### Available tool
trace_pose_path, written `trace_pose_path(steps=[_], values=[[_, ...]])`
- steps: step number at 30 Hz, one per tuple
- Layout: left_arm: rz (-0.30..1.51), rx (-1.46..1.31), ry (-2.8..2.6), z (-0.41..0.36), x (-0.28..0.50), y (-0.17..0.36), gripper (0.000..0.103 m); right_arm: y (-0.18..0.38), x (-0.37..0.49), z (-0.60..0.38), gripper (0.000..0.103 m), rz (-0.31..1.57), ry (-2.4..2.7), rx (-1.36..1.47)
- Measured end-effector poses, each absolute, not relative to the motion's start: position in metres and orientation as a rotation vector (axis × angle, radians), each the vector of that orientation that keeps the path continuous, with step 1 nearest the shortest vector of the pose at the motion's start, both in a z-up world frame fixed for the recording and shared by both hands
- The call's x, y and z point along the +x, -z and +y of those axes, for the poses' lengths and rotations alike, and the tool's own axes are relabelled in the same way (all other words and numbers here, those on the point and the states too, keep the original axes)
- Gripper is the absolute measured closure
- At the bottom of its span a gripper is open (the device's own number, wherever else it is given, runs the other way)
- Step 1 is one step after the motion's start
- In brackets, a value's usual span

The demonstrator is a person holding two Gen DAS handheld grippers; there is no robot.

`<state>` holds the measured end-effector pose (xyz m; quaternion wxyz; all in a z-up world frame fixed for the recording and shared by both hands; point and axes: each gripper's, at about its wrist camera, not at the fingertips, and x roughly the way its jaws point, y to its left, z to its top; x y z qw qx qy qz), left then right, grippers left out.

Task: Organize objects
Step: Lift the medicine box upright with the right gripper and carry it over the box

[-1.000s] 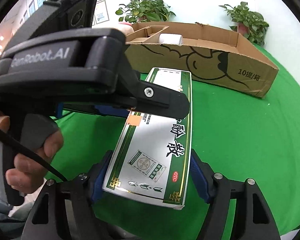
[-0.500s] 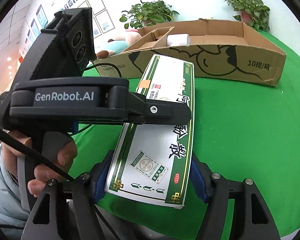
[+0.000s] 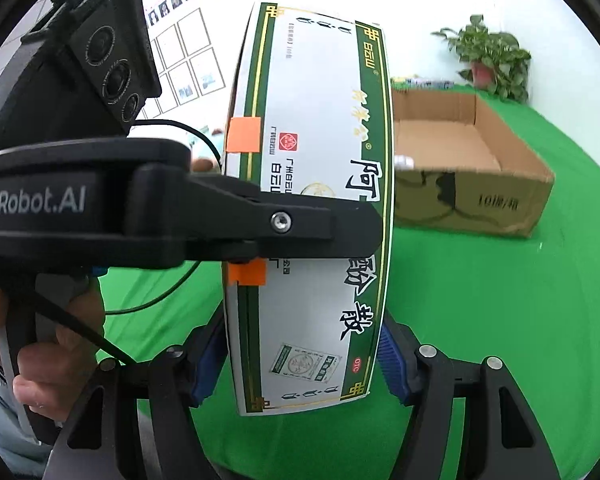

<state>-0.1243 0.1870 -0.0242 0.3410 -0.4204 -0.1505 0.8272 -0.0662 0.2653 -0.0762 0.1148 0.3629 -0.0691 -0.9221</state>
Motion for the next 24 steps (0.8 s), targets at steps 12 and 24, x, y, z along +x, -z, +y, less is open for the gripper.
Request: trace_pose_path(steps=[12,24], values=[[-0.291,-0.926,-2.181,0.174,-0.164,-0.058,0.066,0.007,-0.096,0.29,0.04,-0.136,2.832,0.86],[-0.306,-1.018,-2.151,0.191,-0.214,-0.091,0.066,-0.04,-0.155,0.339,0.04,-0.205,2.823,0.923]])
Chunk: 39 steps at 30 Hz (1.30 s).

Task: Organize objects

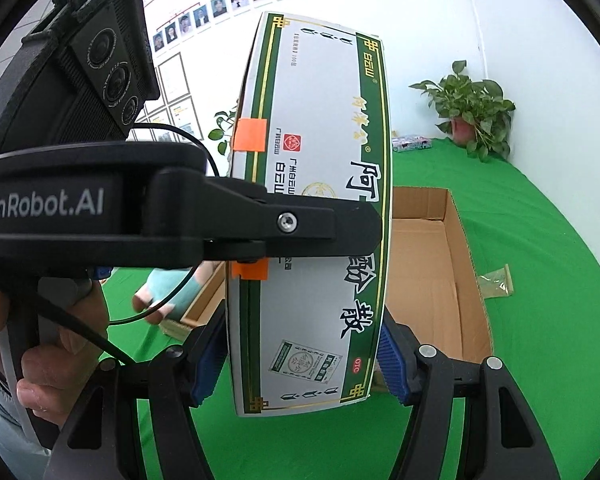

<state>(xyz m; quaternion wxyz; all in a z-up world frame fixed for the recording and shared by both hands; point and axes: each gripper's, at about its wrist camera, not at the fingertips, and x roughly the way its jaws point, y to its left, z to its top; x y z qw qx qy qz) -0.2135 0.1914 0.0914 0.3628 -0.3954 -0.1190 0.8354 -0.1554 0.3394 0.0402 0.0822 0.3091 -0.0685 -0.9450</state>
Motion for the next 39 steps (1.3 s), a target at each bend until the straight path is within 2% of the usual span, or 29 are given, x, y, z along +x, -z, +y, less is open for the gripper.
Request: trace_pose_path(steps=[6,24,30,39], values=[[-0.334,-1.1,-2.118,0.197,-0.238,-0.081,0.066,-0.046,-0.186,0.362,0.04,-0.243,2.783,1.022],[-0.455,-1.336,-2.02,0.21,-0.295,-0.016,0.067,0.01,-0.239,0.399,0.039,-0.376,2.613,1.305],[-0.499,-1.366,-2.002,0.21,-0.309,-0.001,0.07,0.023,-0.255,0.417,0.039,-0.467,2.543,1.313],[-0.539,-1.427,-1.967,0.211,-0.33,0.025,0.069,0.037,-0.275,0.423,0.04,-0.466,2.533,1.363]])
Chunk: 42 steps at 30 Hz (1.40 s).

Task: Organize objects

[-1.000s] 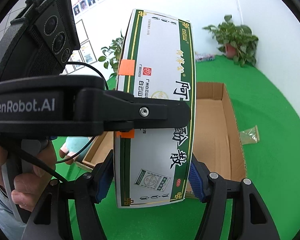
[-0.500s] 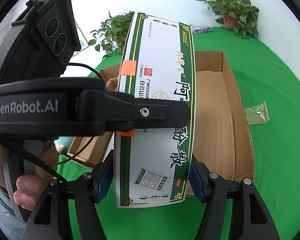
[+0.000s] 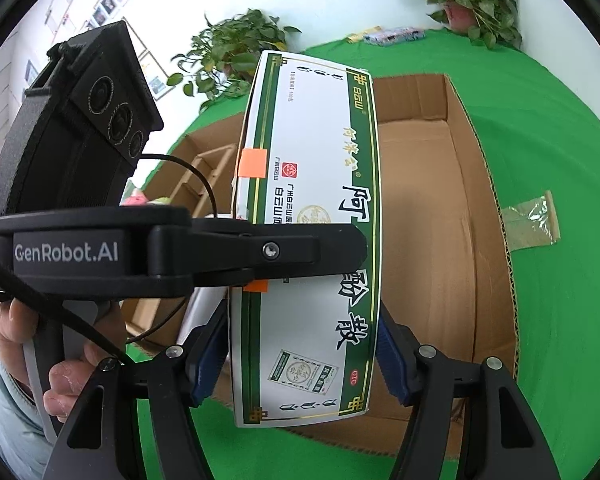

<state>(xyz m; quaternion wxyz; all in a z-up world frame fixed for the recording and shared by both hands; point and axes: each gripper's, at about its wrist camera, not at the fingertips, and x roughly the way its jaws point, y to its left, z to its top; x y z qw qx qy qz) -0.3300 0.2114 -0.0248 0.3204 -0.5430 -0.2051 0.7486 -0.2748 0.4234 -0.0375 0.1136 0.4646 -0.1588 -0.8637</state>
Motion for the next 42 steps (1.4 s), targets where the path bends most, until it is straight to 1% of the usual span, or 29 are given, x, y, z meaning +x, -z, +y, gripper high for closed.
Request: trace_pose_path(steps=[5,10,12,13,16,19,21,25,28,31,36,38,40,42], values=[[-0.546,-1.471,-1.945,0.213,-0.337,0.042,0.066,0.052,-0.282,0.423,0.04,-0.47,2.516,1.422],[-0.487,-1.513,-1.982,0.217,-0.34,0.051,0.057,0.061,-0.288,0.422,0.041,-0.46,2.514,1.505],[-0.461,-1.527,-2.03,0.215,-0.338,0.05,0.051,0.063,-0.288,0.423,0.041,-0.466,2.515,1.525],[-0.45,-1.528,-2.046,0.213,-0.337,0.049,0.05,0.063,-0.288,0.423,0.042,-0.465,2.518,1.532],[-0.411,-1.534,-2.122,0.203,-0.334,0.038,0.05,0.063,-0.287,0.421,0.042,-0.44,2.533,1.563],[-0.428,-1.521,-2.135,0.19,-0.325,0.027,0.05,0.069,-0.287,0.42,0.042,-0.421,2.549,1.617],[-0.413,-1.508,-2.171,0.177,-0.323,0.019,0.05,0.08,-0.287,0.418,0.042,-0.392,2.556,1.633],[-0.386,-1.469,-2.227,0.154,-0.307,0.008,0.05,0.084,-0.291,0.409,0.043,-0.336,2.557,1.643],[-0.357,-1.434,-2.289,0.138,-0.284,-0.001,0.05,0.108,-0.297,0.415,0.042,-0.268,2.581,1.647],[-0.365,-1.393,-2.348,0.121,-0.278,-0.009,0.05,0.108,-0.298,0.413,0.04,-0.274,2.587,1.66],[-0.268,-1.306,-2.538,0.105,-0.269,-0.016,0.05,0.114,-0.305,0.405,0.035,-0.215,2.592,1.669],[-0.258,-1.275,-2.582,0.096,-0.26,-0.021,0.05,0.114,-0.304,0.405,0.033,-0.23,2.595,1.661],[-0.219,-1.221,-2.654,0.092,-0.254,-0.023,0.05,0.114,-0.303,0.406,0.033,-0.268,2.605,1.643],[-0.182,-1.177,-2.707,0.088,-0.245,-0.026,0.05,0.114,-0.301,0.405,0.033,-0.264,2.62,1.627]])
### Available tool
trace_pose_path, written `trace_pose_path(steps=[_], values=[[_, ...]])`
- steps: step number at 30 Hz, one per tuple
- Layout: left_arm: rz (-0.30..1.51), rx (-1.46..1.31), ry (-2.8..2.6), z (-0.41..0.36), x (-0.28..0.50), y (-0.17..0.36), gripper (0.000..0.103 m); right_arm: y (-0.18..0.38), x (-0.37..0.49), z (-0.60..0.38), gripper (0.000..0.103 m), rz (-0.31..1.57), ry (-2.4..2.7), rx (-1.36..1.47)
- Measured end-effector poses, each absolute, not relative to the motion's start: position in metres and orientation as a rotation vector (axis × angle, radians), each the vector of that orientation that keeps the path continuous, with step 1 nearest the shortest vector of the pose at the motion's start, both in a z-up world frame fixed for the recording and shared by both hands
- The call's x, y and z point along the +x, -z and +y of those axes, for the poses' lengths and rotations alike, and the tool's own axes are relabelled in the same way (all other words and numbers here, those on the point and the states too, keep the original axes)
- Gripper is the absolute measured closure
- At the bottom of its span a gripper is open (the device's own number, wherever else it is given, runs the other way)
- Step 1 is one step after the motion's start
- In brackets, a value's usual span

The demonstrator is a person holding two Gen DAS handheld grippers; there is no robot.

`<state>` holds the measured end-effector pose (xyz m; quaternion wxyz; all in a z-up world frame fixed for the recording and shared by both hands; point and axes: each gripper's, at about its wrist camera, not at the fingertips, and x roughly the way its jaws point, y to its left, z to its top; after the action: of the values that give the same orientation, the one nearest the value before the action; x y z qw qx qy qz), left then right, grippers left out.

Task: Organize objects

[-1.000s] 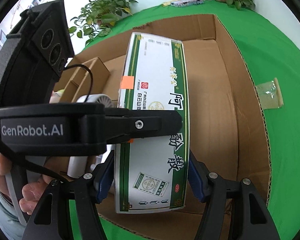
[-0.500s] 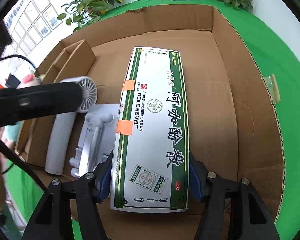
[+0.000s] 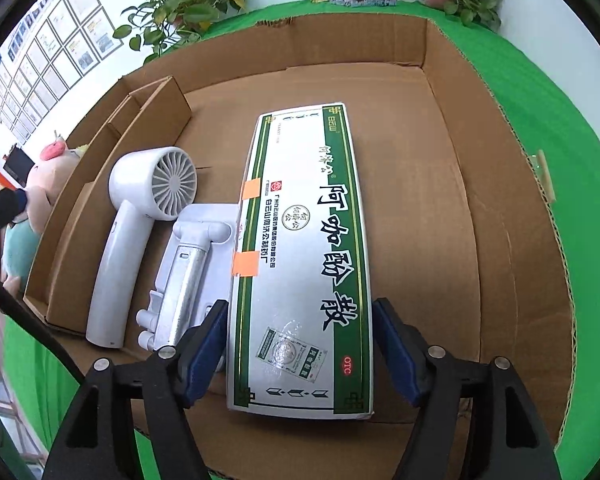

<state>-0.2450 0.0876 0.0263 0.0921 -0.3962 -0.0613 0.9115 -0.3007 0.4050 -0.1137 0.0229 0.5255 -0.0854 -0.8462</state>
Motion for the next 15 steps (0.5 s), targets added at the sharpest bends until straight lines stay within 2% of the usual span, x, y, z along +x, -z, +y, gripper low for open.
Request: trace_pose_path(steps=[5,15], values=[[-0.099,-1.152,-2.76,0.08,-0.225,-0.029,0.05,0.109,-0.298,0.396,0.033,-0.253,2.613,1.624],[-0.102,-1.14,-2.788,0.076,-0.219,-0.008,0.05,0.102,-0.291,0.391,0.033,-0.238,2.607,1.611]])
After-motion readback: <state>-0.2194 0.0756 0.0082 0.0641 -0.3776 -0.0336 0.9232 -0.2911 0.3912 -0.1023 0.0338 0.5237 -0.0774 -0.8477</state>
